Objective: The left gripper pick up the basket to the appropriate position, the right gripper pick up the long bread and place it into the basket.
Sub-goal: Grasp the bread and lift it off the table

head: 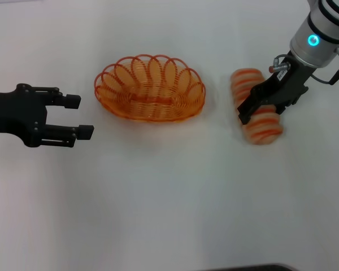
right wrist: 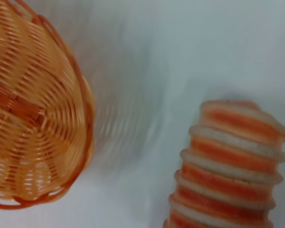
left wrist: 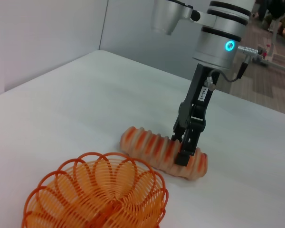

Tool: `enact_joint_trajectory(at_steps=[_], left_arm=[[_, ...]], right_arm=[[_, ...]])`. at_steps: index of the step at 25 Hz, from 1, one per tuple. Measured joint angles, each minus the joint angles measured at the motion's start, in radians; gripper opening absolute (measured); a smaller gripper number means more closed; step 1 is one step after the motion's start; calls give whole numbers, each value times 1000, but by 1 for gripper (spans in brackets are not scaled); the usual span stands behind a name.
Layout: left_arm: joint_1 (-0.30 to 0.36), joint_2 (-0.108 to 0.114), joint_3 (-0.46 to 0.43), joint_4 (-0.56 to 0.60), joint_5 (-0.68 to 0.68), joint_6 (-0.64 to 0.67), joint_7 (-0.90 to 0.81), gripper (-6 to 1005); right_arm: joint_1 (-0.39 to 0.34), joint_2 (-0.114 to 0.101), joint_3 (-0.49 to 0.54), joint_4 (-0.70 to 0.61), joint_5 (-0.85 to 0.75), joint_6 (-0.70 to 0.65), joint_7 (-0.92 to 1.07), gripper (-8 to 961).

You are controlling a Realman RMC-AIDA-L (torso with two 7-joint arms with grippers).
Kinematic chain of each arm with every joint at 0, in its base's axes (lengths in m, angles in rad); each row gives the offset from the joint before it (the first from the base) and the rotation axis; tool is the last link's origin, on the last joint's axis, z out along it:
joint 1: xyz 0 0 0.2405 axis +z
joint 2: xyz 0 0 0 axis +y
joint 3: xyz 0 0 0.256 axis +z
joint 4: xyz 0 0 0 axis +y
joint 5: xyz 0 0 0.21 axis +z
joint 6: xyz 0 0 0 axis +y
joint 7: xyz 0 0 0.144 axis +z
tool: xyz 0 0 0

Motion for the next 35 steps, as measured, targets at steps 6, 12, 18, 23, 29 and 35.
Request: enact_joint_trajectory(at_steps=[6,12,18,23,29,35], left_arm=[[3,-1,0,0,0,-3,0,766],[5,-4,0,0,0,-12,0,766],[5,-6,0,-4,2,-20,-1,766],[1,-7,-4,-25,2,-32,-3,766],[-9,-8,-7,-49,-6,-54,-11,765],[-12,-9,-6,-58,-8,-49,-13,765]], right_arm=[[1,1,-1,0,0,13,-4,757],[-8,1,-8,-8,0,24,-7,742],[-29,-8,-8,-41,0,16,-25,646],[-72,-12,-1,-155,2,-14,-59,603],[-78,-24,37,-258,8,-46,-168,545],[-28,-11,40,-294,1,-49,-353,507]])
